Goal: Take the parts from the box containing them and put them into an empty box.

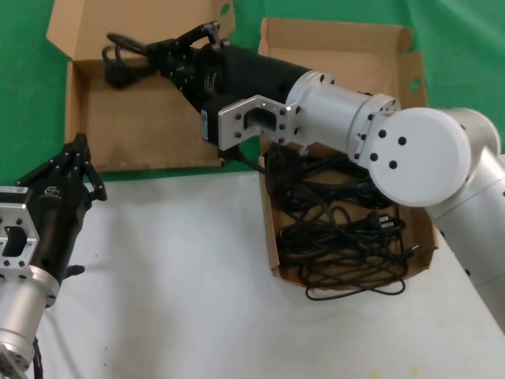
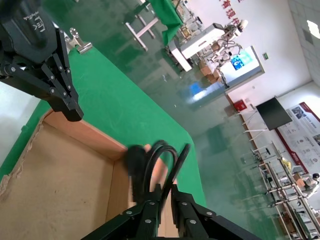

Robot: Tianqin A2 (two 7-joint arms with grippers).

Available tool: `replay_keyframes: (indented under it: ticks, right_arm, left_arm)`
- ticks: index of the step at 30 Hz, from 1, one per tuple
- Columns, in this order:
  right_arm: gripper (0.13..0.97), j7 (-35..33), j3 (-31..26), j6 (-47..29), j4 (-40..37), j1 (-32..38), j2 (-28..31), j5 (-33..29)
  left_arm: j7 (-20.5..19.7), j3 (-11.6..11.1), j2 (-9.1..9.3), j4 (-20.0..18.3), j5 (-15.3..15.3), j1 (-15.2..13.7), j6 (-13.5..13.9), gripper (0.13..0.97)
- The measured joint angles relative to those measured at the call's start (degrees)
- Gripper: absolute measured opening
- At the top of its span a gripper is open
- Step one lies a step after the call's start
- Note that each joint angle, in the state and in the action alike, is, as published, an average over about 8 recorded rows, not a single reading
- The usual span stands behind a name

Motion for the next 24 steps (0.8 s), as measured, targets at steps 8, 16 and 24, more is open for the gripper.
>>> replay_keyframes:
  ticks: [8, 16, 24]
  right_arm:
    - [0.213, -3.23, -0.03, 2.65, -1.51, -0.79, -0.07, 2.99]
    - [0.306, -4.62, 1.76, 5.26, -0.65, -1.45, 0.59, 6.44]
    - [0.449, 1.44, 8.18, 7.25, 3.53, -5.24, 1.49, 5.99]
  left_arm:
    - [0.00, 0.00, 0.00, 0.00, 0.00, 0.00, 0.00, 0.145]
    - [0.00, 0.00, 0.00, 0.00, 0.00, 0.00, 0.00, 0.145]
    - [0.00, 0.00, 0.00, 0.00, 0.00, 0.00, 0.00, 0.145]
